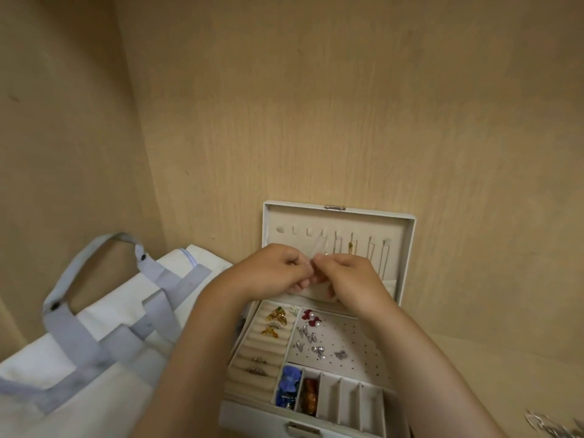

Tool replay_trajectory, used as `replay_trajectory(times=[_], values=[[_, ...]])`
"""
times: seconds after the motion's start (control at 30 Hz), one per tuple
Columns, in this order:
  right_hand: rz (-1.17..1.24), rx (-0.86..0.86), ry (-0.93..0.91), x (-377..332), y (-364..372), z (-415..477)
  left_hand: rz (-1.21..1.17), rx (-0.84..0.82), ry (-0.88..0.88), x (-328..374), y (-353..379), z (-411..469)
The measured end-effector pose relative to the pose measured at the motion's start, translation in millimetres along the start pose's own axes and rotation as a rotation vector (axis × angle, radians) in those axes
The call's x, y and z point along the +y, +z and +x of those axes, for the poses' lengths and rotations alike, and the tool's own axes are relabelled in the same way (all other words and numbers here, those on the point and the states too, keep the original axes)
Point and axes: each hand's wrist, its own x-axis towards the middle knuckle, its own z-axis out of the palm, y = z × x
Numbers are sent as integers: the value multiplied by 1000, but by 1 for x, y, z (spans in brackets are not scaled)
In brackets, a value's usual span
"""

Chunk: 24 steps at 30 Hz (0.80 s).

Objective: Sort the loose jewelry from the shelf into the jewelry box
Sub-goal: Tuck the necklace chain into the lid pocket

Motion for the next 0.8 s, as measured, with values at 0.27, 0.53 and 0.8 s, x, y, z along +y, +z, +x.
replay_trajectory(times=[0.27,0.53,0.8], values=[[225,-135,92,-2,-14,-2,77,-43,67,2,-13,-11],[32,-127,-92,-11,-23,0,-59,-15,33,2,5,-9],[65,-33,-153,-3,-24,4,-123,-84,7,5,13,-9]])
